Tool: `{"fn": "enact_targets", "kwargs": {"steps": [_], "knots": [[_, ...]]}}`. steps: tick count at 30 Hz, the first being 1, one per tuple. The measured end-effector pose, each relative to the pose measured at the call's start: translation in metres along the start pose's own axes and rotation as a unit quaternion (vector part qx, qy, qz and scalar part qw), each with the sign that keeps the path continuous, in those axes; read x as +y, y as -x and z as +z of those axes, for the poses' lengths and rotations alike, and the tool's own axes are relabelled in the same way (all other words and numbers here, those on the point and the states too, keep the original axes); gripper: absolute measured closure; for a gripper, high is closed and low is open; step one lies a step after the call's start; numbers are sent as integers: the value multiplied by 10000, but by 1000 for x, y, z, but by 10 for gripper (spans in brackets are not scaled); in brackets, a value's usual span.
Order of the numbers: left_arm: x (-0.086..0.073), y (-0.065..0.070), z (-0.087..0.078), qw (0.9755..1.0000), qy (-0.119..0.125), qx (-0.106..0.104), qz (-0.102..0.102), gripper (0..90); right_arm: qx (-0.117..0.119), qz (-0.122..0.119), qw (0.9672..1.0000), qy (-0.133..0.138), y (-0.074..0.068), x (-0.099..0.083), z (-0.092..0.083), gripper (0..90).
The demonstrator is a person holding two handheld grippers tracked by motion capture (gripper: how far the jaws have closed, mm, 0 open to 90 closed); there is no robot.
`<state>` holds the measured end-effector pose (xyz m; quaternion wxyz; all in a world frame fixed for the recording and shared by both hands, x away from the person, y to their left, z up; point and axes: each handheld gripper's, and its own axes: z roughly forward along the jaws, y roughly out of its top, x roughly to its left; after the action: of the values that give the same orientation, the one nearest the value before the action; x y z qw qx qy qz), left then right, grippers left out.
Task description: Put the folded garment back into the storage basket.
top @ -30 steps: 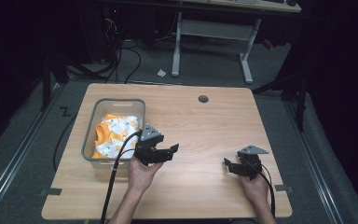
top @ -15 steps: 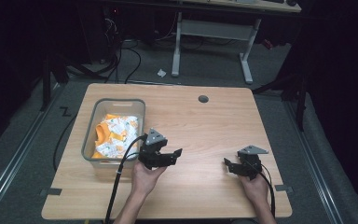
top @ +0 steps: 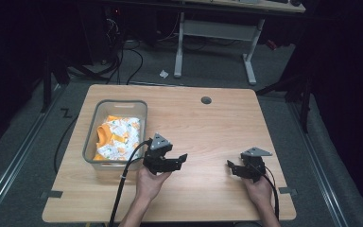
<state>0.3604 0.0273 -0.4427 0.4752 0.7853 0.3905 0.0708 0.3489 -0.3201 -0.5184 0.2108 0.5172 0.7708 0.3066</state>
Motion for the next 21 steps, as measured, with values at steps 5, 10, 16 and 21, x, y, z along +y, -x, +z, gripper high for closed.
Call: {"fn": "enact_targets", "kwargs": {"steps": [5, 10, 16, 21], "knots": [[-3, 0, 3, 10000, -32, -7, -15, 314, 0, -1, 10000, 0, 0, 0, 0, 314], [-9, 3, 5, 10000, -35, -68, -49, 315, -2, 0, 10000, 0, 0, 0, 0, 314], [-14, 5, 10, 9999, -80, -106, -61, 316, -1, 0, 10000, -1, 0, 0, 0, 314], [-19, 6, 15, 9998, -171, -27, -32, 333, 0, -1, 10000, -1, 0, 0, 0, 314]]}}
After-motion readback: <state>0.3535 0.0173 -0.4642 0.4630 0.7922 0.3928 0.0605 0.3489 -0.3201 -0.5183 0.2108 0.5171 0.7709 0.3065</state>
